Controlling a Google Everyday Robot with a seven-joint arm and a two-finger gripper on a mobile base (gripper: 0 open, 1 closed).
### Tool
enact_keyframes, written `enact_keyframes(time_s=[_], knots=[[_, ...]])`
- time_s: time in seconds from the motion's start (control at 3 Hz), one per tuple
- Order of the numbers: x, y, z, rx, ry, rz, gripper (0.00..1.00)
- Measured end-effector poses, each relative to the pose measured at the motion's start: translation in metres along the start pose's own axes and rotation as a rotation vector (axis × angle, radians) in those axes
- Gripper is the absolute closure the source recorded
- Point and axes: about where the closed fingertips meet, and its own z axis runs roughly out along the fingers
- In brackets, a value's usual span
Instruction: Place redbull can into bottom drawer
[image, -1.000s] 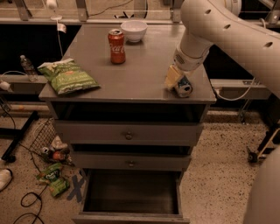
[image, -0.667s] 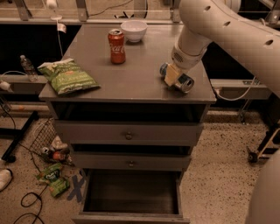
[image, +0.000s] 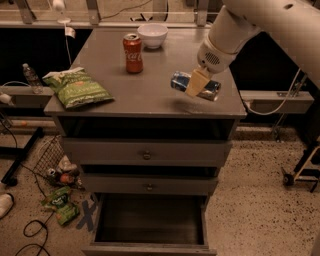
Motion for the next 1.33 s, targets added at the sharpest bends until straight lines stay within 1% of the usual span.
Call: enact_keyframes(time_s=[0.33,0.67,1.0,1.33], knots=[[0.012,0.056,0.003,-0.231,-0.018,-0.179,1.0],[0.014,0.068,0.004,-0.277,-0.024,-0.292,1.0],[0.017,0.07,0.006,-0.28,-0.018,-0.301,1.0],[0.039,0.084,0.023,-0.303,0.027,-0.366,1.0]])
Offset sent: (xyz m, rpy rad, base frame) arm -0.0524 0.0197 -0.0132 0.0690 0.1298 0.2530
